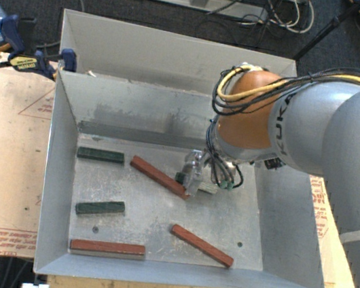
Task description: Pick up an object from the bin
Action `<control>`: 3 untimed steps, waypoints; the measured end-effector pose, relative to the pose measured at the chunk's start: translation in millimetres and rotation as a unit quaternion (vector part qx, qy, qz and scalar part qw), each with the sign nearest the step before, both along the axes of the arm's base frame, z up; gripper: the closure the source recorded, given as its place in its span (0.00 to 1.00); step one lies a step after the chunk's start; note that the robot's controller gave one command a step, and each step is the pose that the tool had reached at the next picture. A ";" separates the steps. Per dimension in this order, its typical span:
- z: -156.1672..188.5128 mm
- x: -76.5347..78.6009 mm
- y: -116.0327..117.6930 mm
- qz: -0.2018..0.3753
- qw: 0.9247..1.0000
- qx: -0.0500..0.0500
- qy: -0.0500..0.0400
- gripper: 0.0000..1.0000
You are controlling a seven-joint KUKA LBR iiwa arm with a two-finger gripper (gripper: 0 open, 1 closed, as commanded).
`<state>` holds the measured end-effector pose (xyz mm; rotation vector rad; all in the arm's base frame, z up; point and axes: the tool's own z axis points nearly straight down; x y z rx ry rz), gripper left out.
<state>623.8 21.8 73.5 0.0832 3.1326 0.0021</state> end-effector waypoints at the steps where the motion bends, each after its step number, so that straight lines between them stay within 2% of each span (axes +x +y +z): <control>1: -1.1 -97.1 32.6 0.006 1.000 0.000 0.001 1.00; 2: 37.6 -113.4 24.9 0.002 1.000 0.000 0.002 1.00; 3: 133.9 -97.7 80.4 -0.006 1.000 0.002 -0.001 1.00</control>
Offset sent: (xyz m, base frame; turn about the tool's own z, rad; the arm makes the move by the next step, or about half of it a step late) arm -0.0982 0.0310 -0.0035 -0.0100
